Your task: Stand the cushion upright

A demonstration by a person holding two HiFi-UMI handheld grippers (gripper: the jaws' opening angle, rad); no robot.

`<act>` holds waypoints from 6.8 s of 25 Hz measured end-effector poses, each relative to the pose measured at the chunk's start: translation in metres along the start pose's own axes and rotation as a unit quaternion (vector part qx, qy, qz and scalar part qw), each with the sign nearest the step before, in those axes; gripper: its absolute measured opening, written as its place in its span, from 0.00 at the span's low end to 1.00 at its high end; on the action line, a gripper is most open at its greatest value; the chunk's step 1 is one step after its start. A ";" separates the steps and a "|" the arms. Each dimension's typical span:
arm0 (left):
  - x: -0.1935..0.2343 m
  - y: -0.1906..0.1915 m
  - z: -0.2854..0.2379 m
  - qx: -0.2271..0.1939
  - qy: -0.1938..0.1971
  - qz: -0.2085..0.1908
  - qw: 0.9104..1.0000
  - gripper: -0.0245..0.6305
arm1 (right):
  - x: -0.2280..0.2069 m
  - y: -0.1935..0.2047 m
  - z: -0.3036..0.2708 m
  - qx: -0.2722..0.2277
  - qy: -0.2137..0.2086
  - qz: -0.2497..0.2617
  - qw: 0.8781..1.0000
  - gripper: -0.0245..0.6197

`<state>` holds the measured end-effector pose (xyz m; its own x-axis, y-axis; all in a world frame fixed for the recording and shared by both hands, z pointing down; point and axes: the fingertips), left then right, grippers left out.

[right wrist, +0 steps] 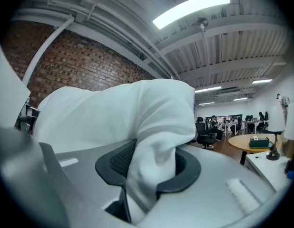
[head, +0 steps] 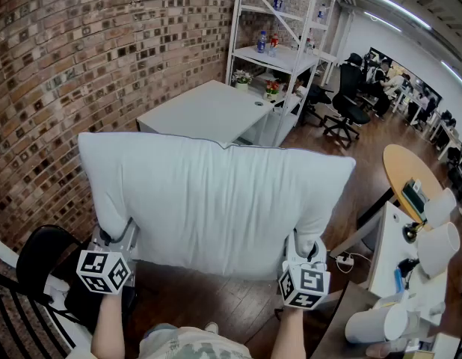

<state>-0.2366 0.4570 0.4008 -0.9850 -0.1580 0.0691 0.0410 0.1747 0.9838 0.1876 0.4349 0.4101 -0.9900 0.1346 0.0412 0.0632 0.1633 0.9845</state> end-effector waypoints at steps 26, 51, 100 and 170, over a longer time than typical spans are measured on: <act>-0.026 -0.014 -0.145 0.013 0.027 0.004 1.000 0.34 | -0.067 -0.012 -0.110 0.007 0.020 0.004 1.000 0.24; 0.026 -0.040 -0.337 0.018 0.080 0.020 0.996 0.34 | -0.068 -0.047 -0.262 0.029 0.067 0.012 0.997 0.25; -0.061 -0.073 -0.566 0.016 -0.057 0.019 0.998 0.35 | -0.231 -0.076 -0.576 0.017 -0.068 0.015 0.997 0.25; 0.189 -0.103 -0.737 -0.039 -0.317 0.086 0.944 0.35 | 0.024 -0.182 -1.021 -0.035 -0.297 0.101 0.949 0.25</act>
<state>-0.3034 -0.3072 0.4345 -0.8637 0.4840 0.1402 0.1973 0.0688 0.9779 0.0235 -0.5898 0.4062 -0.7115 0.6870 0.1474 0.2156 0.0137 0.9764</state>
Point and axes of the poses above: the fingertips, and each gripper's own axes: z backward along the fingers, x to its left, y out of its underside, and after that the axes turned 7 degrees about x, right-handed
